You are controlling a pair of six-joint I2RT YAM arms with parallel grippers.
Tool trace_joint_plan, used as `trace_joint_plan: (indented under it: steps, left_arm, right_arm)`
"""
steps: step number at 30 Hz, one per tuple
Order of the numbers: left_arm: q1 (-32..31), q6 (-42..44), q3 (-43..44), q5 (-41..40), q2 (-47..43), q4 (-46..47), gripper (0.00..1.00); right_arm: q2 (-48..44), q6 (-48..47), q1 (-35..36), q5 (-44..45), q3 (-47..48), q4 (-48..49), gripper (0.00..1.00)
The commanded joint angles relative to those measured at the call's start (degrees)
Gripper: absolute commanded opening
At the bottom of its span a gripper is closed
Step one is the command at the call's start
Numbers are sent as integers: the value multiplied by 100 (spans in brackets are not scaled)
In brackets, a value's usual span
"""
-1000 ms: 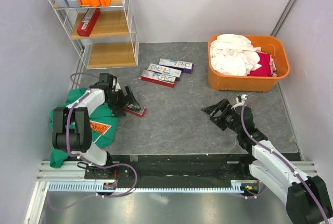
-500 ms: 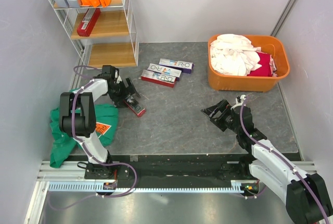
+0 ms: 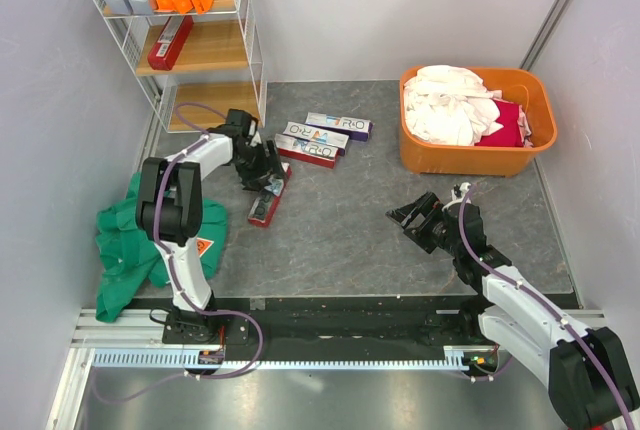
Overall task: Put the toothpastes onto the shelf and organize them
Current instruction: Pick up the toothpaste from the center of the board.
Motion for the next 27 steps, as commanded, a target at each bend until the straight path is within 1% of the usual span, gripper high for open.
trace_joint_plan:
  steps: [1, 4, 12, 13, 14, 15, 19, 22, 27]
  left_arm:
    - [-495, 314, 112, -321, 214, -328, 74]
    - [-811, 393, 94, -706, 232, -443, 68]
    - [-1673, 473, -125, -1612, 65, -531, 65]
    - [-1752, 455, -134, -1761, 21, -531, 58]
    - [-1814, 438, -160, -1763, -40, -539, 55]
    - [-1953, 394, -204, -1937, -84, -531, 49]
    - [-2297, 358, -310, -2254, -278, -522, 43]
    - [-2613, 358, -380, -2386, -488, -496, 40]
    - [-3228, 253, -381, -2448, -909, -408, 39]
  right_arm:
    - [0, -96, -22, -90, 6, 204, 98]
    - [-9, -88, -22, -90, -3, 204, 98]
    - [35, -79, -22, -117, -3, 204, 98]
    - [35, -88, -22, -117, 6, 213, 98]
    - [44, -88, -30, -125, 6, 213, 98]
    - [44, -88, -22, -125, 6, 213, 98]
    - [62, -96, -22, -161, 32, 239, 98]
    - [114, -105, -22, -196, 50, 292, 98]
    - [185, -105, -30, -362, 76, 459, 98]
